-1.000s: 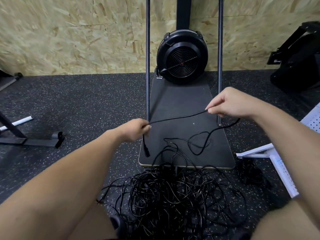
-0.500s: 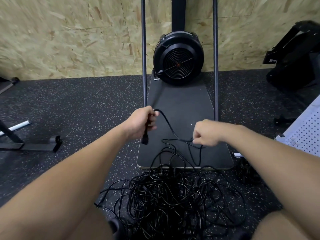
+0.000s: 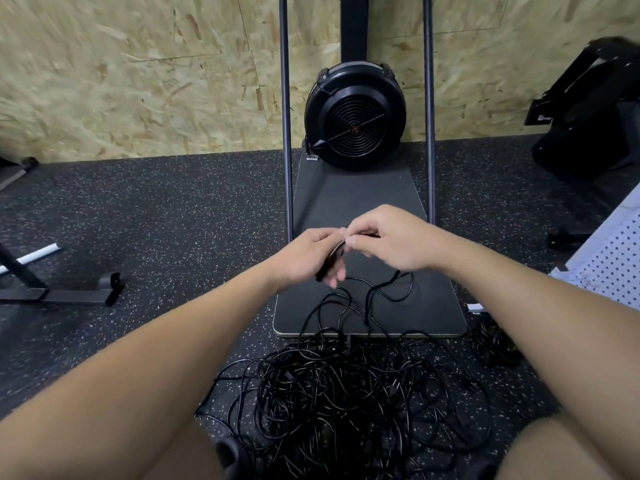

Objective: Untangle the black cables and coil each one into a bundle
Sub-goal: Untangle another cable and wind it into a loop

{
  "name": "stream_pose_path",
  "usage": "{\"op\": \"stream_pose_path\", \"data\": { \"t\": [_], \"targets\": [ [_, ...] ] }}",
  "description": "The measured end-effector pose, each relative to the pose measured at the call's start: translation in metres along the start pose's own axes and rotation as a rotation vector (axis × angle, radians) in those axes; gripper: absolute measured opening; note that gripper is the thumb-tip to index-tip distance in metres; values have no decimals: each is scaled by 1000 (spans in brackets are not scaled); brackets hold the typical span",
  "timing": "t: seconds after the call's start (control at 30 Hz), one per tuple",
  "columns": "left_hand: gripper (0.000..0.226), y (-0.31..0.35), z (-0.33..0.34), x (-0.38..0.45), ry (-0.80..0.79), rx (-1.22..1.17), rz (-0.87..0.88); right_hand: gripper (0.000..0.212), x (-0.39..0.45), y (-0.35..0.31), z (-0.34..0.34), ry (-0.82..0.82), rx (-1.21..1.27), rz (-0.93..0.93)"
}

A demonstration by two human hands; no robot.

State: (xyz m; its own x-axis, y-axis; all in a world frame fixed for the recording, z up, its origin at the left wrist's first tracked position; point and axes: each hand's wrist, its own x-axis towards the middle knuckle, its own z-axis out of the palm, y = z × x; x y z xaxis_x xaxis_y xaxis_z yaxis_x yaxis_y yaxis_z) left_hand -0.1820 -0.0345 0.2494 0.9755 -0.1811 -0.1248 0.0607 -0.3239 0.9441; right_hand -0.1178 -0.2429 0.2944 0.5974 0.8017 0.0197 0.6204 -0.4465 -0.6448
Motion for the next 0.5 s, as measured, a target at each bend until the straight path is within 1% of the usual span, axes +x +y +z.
{"op": "stream_pose_path", "data": {
  "t": [0.07,0.13,0.2,0.27,0.37,0.4,0.47,0.5],
  "targets": [
    [42,0,2,2,-14,-83,-53,24,-1,7,-5,114,-14,54],
    [46,-1,2,7,19,-194,-70,24,-2,12,-9,176,21,82],
    [46,-1,1,8,57,-257,-80,22,-3,16,-12,171,129,87],
    [38,2,1,5,43,-307,-107,21,-3,17,-15,153,200,84],
    [28,10,0,1,-21,-362,-137,25,-2,21,-15,201,180,112],
    [29,14,1,0,-22,-370,-136,26,-1,22,-13,219,166,136],
    [40,24,5,-1,-13,-380,-122,30,1,24,-8,247,127,191],
    [43,27,6,-1,-17,-377,-109,36,3,25,-7,271,104,230]
  ]
}}
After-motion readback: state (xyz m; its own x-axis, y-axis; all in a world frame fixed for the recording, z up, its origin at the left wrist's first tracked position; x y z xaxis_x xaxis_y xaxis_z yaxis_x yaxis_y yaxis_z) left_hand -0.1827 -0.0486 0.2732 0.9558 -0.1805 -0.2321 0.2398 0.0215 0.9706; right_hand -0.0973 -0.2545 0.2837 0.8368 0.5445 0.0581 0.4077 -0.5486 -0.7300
